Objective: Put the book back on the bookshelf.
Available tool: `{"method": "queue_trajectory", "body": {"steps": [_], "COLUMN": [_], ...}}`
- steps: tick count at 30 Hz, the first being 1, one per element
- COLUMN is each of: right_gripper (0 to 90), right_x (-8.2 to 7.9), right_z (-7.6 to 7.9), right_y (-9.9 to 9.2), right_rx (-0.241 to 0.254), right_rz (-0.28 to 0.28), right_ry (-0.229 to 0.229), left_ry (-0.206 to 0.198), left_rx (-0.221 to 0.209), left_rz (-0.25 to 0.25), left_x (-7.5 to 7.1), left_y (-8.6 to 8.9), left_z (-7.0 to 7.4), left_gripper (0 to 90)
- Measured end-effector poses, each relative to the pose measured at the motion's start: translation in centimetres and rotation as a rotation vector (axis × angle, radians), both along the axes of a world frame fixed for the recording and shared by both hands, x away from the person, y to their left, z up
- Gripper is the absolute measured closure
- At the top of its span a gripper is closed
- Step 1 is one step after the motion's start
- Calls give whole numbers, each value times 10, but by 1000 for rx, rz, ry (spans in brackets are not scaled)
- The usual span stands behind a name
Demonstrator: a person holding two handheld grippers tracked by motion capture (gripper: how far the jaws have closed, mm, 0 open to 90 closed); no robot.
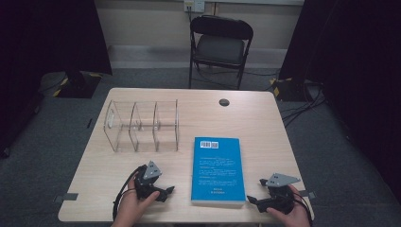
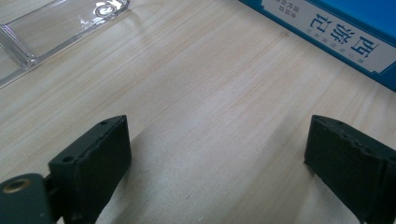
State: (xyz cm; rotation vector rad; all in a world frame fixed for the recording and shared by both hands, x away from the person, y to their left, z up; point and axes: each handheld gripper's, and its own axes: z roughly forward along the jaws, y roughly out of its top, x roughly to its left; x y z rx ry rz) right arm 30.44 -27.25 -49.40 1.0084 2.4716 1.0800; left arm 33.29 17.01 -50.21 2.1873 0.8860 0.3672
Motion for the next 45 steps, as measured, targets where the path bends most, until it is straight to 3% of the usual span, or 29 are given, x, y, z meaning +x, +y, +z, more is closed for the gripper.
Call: {"method": "queue_trajectory", "body": {"steps": [6,12,14,18,22,24,25,28,35,39,41,43,44,45], "right_gripper": [173,192,186,186,194,243,255,243,256,258,267,322,389,400], "right_x": [-9,-16,-17,-21,-23,-22,-22,-21,-22,-19,-19,-18,-19,-18], "right_z": [-1,-1,-1,0,-2,-2,-2,-2,0,3,7,12,13,13], "right_y": [2,10,8,12,25,35,39,49,53,51,49,49,49,48], "right_rx": [11,-9,27,-11,10,-11,5,-22,-37,-9,18,49,33,42], "right_rz": [47,66,72,97,92,70,74,76,72,69,72,66,52,56], "right_ry": [23,16,28,20,17,-12,-14,-26,-19,7,-2,-10,-19,-18], "left_ry": [9,13,13,13,12,13,12,12,12,13,12,12,12,12], "left_rx": [17,11,16,15,15,15,15,16,16,14,14,14,18,18], "left_rz": [7,12,8,9,9,9,9,9,17,31,31,32,29,29], "left_x": [2,2,3,3,3,3,3,3,2,0,0,0,0,0], "left_y": [-3,-5,-5,-5,-5,-5,-5,-5,-5,-5,-5,-5,-5,-5], "left_z": [0,-1,0,0,0,0,0,0,0,0,0,0,0,0], "left_gripper": [19,0,0,0,0,0,0,0,0,0,0,0,0,0]}}
